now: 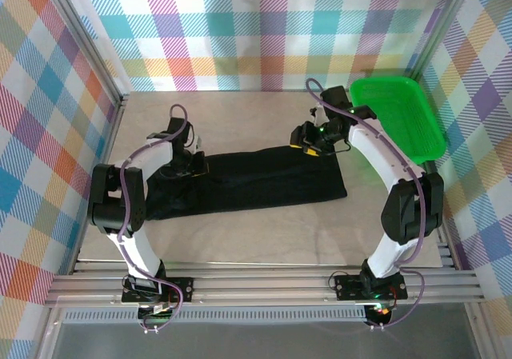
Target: Fold and stack the t-shirts
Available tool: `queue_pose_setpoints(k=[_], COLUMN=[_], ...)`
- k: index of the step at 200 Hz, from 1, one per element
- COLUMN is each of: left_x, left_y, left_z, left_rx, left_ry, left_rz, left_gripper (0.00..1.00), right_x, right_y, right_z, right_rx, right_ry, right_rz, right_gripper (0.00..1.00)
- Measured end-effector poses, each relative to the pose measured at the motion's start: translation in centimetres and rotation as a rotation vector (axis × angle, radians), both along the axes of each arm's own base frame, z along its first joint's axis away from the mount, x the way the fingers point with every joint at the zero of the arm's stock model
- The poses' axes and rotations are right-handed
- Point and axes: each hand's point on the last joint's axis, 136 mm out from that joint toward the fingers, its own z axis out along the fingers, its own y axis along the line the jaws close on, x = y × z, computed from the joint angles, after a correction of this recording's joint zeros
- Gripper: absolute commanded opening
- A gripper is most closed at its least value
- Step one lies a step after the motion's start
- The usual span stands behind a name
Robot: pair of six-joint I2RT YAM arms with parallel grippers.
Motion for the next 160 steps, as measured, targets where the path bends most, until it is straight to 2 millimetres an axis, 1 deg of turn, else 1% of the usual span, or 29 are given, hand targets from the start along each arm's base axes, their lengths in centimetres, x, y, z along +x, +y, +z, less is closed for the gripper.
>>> queue_pose_setpoints(k=[23,51,75,113,117,129,142,154,160], left_x=[-1.4,-4.4,-7.0,-9.8,-10.0,-10.6,-11.3,-12.1,-12.5], left_y=[-0.1,-0.8,-1.8,-4.2,-4.4,-5.2,-5.5,-5.4,-5.2], left_z=[0.4,0.3,-0.3,-0.8,-0.8,-1.1,-1.6,-1.9,-1.9], left_rx=[-0.011,-0.043,-0.069,-0.086,-0.085,-0.088,-0.076,-0.044,-0.026], left_ry=[0.021,0.07,0.135,0.2,0.203,0.222,0.244,0.269,0.281], left_rz=[0.032,0.096,0.159,0.24,0.249,0.285,0.325,0.353,0.369], left_gripper=[0.0,0.0,0.0,0.0,0.02,0.15,0.28,0.31,0.35], right_x=[0.1,0.3,0.2,-0.5,-0.7,-1.1,-1.4,-1.6,-1.6], right_y=[0.0,0.1,0.1,-0.2,-0.2,-0.3,-0.4,-0.4,-0.4], right_z=[-0.2,-0.1,-0.4,-2.0,-2.3,-2.8,-3.3,-3.6,-3.8], right_rx=[0.002,0.009,0.009,0.0,-0.002,-0.005,-0.006,-0.005,-0.006], right_ry=[0.0,-0.006,-0.001,0.031,0.035,0.048,0.059,0.066,0.069], right_rz=[-0.005,-0.013,-0.016,-0.017,-0.018,-0.018,-0.016,-0.015,-0.015], right_gripper=[0.52,0.52,0.52,0.52,0.52,0.52,0.52,0.52,0.52])
